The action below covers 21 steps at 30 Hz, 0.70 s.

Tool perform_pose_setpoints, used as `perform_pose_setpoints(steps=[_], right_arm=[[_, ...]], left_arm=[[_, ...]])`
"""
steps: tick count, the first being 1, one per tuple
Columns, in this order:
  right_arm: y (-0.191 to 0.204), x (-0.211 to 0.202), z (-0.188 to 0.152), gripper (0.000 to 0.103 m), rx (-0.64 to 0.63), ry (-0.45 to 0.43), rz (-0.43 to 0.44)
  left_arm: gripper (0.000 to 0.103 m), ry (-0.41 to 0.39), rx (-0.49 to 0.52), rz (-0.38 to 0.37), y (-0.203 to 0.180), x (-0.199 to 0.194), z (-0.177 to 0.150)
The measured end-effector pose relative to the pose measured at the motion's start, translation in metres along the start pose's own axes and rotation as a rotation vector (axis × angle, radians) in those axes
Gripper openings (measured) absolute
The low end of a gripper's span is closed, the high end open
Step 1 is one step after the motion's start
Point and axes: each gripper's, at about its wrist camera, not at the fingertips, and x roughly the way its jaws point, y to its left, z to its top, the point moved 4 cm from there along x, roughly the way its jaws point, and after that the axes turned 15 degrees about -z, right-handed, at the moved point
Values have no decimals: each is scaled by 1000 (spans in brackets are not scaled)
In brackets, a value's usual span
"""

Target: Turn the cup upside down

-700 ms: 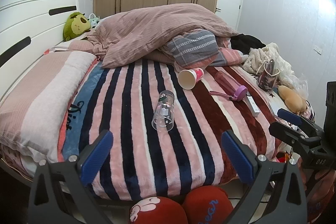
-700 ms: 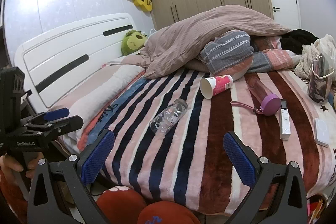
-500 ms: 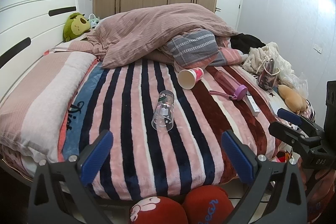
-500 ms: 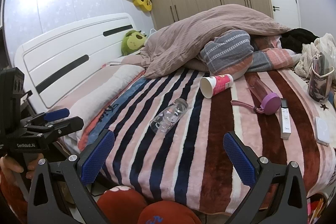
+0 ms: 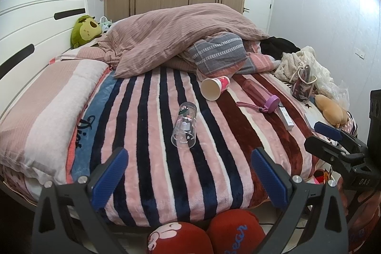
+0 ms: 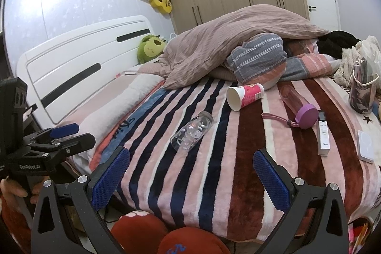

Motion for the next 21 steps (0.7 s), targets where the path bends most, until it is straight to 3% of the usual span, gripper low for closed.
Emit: perform_pose_setpoints(steps=[21], right_arm=[[0,-3,-1,103,6,1,0]], left_arm=[[102,7,3,5,-5,1,-4]])
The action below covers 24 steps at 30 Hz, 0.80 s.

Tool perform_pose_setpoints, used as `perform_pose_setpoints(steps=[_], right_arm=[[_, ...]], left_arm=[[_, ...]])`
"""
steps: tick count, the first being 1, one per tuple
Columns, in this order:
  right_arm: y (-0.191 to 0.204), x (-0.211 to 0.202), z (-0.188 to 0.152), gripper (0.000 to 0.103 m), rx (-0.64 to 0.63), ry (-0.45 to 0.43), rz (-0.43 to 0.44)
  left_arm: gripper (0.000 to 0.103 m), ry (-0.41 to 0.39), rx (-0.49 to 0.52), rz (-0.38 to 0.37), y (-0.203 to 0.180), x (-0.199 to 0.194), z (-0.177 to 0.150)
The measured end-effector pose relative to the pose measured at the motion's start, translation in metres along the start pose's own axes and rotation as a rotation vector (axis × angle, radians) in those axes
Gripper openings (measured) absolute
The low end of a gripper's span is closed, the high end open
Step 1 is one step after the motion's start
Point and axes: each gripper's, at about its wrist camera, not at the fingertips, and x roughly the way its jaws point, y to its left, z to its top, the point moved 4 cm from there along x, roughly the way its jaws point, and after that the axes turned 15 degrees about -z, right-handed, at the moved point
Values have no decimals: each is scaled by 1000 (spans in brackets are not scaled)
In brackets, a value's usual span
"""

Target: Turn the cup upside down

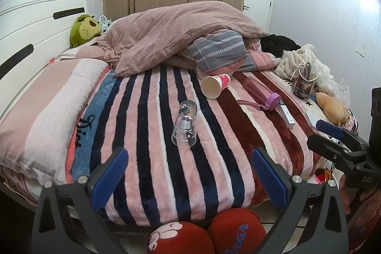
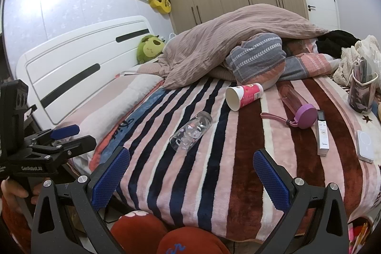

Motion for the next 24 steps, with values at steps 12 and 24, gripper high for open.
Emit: perform_pose_setpoints(steps=[12,24], right_arm=[[-2,23,-1,103,17,23,11],[-41,129,-6,103,91,153,16]], left_arm=[[102,51,-29,-8,26,50,9],[102,218,-57,-79,73,190,15]])
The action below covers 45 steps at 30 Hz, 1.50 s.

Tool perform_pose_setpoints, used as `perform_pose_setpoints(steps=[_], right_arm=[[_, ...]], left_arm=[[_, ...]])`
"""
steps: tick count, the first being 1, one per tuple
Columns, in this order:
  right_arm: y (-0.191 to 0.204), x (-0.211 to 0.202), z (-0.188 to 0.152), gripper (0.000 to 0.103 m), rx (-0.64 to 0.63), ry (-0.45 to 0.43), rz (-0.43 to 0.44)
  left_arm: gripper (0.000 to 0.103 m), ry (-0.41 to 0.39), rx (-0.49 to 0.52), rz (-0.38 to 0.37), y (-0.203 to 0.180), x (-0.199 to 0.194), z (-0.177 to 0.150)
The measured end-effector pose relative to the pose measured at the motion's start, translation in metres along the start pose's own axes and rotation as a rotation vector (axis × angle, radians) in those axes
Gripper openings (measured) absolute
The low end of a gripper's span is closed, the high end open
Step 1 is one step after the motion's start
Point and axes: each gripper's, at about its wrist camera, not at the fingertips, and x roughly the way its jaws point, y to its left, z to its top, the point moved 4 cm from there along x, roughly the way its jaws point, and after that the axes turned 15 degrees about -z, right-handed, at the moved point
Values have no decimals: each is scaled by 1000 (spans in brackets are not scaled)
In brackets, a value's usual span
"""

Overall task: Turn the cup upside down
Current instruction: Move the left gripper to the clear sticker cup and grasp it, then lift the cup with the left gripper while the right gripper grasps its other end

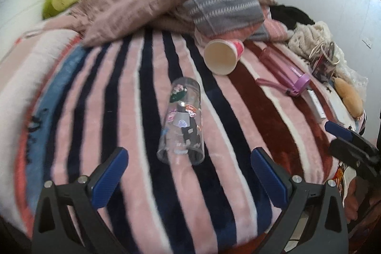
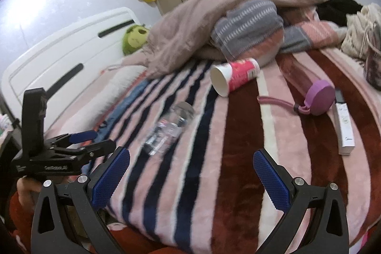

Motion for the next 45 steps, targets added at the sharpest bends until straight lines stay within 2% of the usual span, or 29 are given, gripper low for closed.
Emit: perform_pose_setpoints(steps=[3,4,8,10,13,17,22,26,29,32,34,36,39,42,45], right_arm=[[-8,31,-3,103,5,45,2],[-10,40,-5,103,9,58,4],[-19,67,-12,103,35,98,16],[-21,76,-15,103,48,115,18],[-22,84,-19,103,60,132,24],[-21,84,-21,103,63,141,38],[-14,74,-21,103,84,139,89],[3,74,-23,103,97,170,165],[29,79,-23,103,100,211,257],[59,92,-22,103,112,284,374],[79,107,-24,99,109,365,413],[94,124,-27,85,117,448,413],[108,146,-31,75,160,548,415],[122,167,-38,70,181,639,387],[131,179,-39,68,149,646,323]], left_arm=[[101,38,3,-5,13,39,9],[97,47,5,-2,17,49,11],[70,68,11,19,31,82,16],[57,86,-14,1,35,91,15],[57,59,-16,-23,38,87,12],[57,66,-16,-41,37,76,1],[57,84,-31,-87,35,47,-31],[57,82,-67,-123,36,24,-61],[57,66,-86,-141,35,12,-76],[57,47,-110,-165,36,8,-84],[57,38,-116,-177,37,6,-85],[57,27,-109,-185,37,5,-87],[57,10,-101,-196,37,5,-88],[57,-6,-95,-205,38,4,-90],[59,-27,-74,-217,38,6,-91]])
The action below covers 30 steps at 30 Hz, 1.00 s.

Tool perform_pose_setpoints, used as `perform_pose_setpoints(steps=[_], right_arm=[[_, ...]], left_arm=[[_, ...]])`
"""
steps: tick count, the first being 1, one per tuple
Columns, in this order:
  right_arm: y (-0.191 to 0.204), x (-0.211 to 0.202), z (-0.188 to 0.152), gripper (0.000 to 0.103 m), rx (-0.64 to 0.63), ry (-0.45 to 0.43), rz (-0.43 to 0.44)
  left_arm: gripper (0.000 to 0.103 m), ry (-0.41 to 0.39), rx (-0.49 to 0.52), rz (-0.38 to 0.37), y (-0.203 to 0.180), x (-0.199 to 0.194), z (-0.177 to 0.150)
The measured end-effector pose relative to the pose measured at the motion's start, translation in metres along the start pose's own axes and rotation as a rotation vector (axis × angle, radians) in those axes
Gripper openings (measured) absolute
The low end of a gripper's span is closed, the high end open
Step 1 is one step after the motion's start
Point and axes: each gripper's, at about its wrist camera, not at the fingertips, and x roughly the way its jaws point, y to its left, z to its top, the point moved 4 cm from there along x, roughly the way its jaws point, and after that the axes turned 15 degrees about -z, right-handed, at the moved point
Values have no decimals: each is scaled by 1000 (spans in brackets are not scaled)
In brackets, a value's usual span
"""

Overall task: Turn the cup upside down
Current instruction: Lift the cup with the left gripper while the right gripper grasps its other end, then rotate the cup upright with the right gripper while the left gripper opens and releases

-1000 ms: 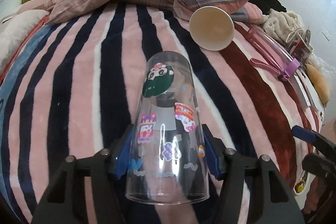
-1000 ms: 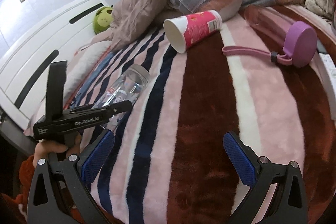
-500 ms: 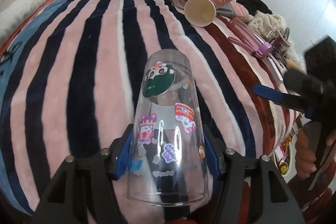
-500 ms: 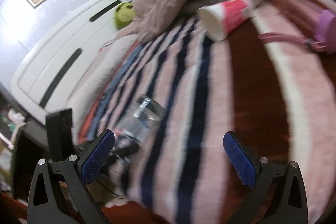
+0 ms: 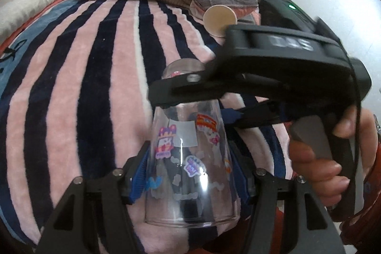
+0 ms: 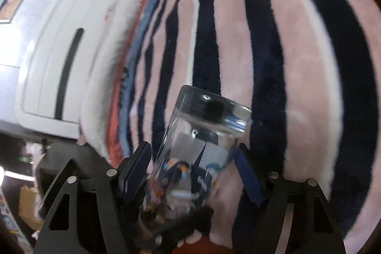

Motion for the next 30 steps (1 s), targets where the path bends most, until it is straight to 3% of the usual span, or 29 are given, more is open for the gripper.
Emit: perform_pose_setpoints(steps=[6,8,13,17,27,30], right_arm=[[9,-13,-2,63,-36,-109,-56],[17,-27,-5,63,-97,-180,-77],[39,-78,2,58,-303,-416,-146],[43,-96,5,55,-444,-530,-185],[53,-104,-64,56,-672,-630,-258],[57,-105,-80,57,-718,-646,-290]], left_arm=[[59,-8,37,-23,-5,-2,8],[59,-20,63,-40,-9,-1,18],[58,-109,91,-165,-10,0,63],[58,-87,142,-212,-14,18,80],[65,6,256,-155,-38,18,39],[68,17,239,-147,-36,17,34]])
